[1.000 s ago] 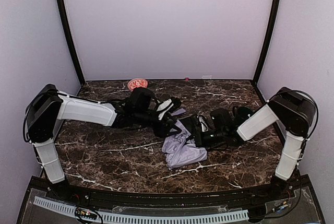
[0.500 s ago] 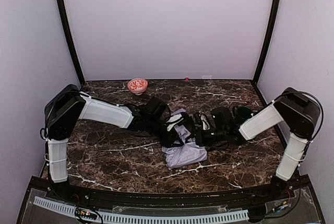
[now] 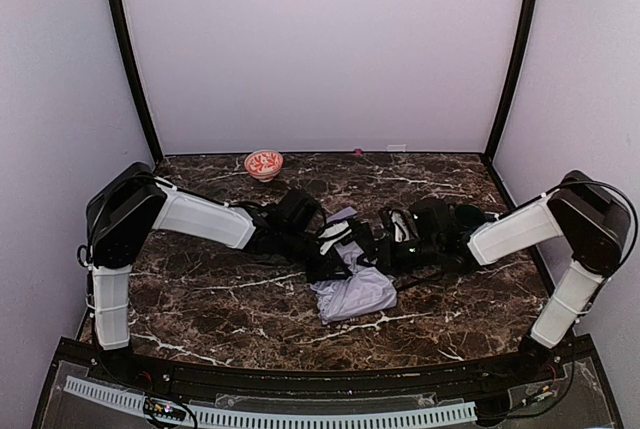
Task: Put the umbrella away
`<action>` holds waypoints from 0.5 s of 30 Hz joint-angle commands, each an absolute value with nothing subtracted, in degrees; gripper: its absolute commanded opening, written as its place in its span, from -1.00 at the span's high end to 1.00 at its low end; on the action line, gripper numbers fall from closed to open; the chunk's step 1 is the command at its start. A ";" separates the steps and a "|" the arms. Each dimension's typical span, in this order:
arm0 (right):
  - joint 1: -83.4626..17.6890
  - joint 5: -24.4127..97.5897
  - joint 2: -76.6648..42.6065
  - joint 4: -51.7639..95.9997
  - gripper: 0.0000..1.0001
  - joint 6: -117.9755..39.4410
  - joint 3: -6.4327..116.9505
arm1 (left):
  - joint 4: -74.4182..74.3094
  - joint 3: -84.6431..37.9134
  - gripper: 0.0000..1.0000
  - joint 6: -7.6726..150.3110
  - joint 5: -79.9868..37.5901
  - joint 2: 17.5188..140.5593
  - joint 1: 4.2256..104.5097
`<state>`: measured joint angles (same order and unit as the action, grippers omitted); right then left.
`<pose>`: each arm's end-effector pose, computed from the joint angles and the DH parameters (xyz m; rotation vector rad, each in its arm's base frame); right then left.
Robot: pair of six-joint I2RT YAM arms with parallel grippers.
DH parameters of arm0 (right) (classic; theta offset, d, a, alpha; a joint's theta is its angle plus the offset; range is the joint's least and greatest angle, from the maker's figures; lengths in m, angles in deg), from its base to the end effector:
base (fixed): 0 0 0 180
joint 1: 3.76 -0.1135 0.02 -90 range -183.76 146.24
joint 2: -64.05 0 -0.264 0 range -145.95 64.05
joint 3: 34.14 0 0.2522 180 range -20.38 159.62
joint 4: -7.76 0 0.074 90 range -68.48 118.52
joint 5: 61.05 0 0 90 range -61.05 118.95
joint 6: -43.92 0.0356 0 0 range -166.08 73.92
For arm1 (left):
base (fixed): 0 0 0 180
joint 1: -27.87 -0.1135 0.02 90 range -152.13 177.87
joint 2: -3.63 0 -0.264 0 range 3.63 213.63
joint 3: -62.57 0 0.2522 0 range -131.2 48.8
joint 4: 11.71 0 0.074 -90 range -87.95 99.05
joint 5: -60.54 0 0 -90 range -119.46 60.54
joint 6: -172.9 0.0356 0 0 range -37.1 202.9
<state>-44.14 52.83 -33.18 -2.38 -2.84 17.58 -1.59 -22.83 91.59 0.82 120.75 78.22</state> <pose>0.2320 0.2163 0.1338 -0.2033 2.4201 1.2118 0.2624 -0.3448 0.1460 1.4106 1.9122 -0.9714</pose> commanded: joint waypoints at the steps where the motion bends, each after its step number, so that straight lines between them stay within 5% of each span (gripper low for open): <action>1: -44.28 45.19 -24.26 11.01 0.39 -13.15 22.56 | 0.01 -20.80 1.00 93.78 -1.67 122.26 77.17; 7: -47.44 37.38 -11.22 21.13 0.13 -30.70 22.16 | -0.01 -20.28 1.00 94.93 -1.82 124.21 76.43; 15: -69.30 26.38 -2.62 22.43 -0.27 -68.41 14.27 | -0.03 -20.72 1.00 95.10 -1.80 126.95 75.95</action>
<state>-61.60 33.79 -3.87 19.19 -43.99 18.56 -4.47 -22.29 93.84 2.00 123.33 76.77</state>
